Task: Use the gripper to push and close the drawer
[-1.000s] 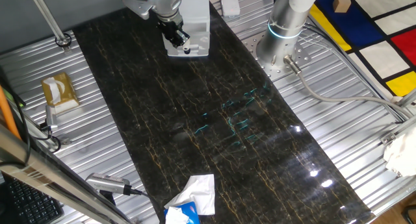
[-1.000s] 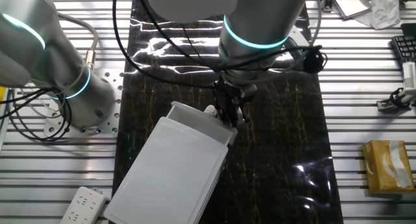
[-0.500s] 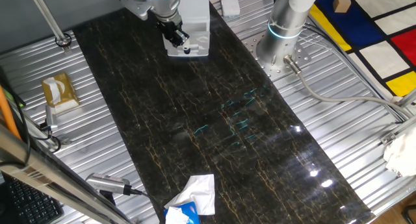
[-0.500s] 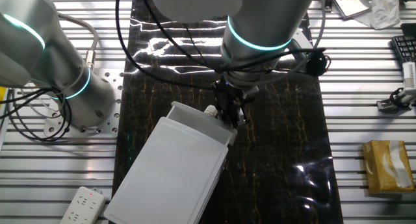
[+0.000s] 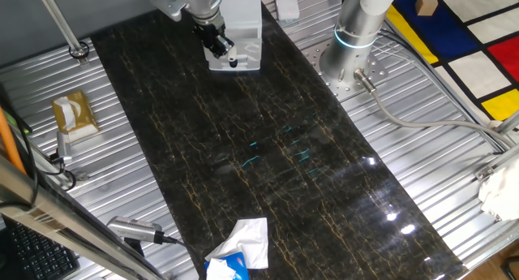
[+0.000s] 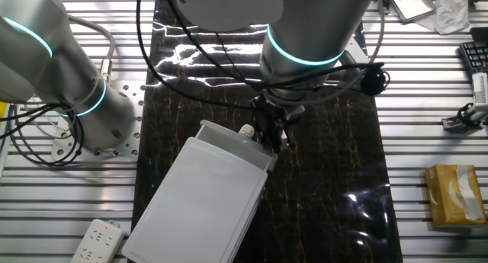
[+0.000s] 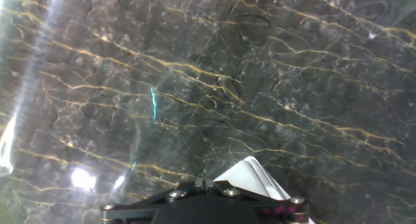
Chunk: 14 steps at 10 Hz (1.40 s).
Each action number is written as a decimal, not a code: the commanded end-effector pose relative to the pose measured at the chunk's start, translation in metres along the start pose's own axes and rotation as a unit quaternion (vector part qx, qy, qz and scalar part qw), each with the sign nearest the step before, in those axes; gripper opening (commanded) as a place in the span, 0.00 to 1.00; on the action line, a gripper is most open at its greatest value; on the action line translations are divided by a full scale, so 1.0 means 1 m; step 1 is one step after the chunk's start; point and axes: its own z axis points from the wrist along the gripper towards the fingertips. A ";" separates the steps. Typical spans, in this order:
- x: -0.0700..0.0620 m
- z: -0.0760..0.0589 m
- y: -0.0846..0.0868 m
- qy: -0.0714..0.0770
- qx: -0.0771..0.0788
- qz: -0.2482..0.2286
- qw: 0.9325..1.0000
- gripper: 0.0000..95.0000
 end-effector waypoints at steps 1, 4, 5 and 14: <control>-0.007 -0.016 0.003 0.010 -0.002 0.003 1.000 0.00; -0.012 -0.027 0.005 0.010 0.001 0.001 1.000 0.00; -0.011 -0.028 0.005 0.008 0.002 -0.001 1.000 0.00; -0.006 -0.027 0.004 0.010 0.009 0.019 1.000 0.00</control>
